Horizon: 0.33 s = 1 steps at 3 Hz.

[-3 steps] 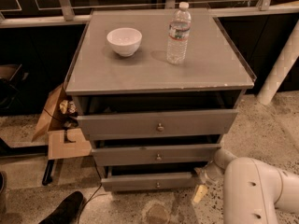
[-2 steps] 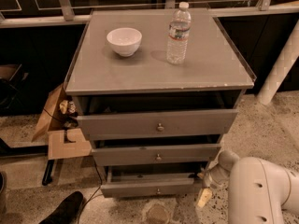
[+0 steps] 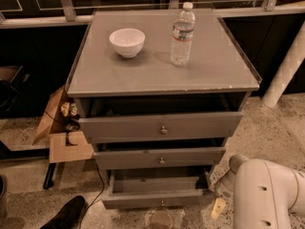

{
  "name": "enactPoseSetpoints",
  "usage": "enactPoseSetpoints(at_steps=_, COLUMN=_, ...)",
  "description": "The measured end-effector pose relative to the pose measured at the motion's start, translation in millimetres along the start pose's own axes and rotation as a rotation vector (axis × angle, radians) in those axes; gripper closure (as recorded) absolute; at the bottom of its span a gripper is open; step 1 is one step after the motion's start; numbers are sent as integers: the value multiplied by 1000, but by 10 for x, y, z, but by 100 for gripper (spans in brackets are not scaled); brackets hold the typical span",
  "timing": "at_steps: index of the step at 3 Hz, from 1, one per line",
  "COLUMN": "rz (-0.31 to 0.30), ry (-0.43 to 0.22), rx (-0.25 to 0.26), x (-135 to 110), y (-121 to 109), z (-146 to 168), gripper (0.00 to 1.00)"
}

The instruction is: Open bottom drawer

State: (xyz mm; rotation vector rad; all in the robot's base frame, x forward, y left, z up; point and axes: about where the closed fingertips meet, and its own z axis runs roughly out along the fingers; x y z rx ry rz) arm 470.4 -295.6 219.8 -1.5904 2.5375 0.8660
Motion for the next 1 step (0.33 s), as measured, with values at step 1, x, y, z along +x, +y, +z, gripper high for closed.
enactPoseSetpoints(at_steps=1, rz=5, ry=7, rx=-18, x=30, y=47, z=-2, gripper=0)
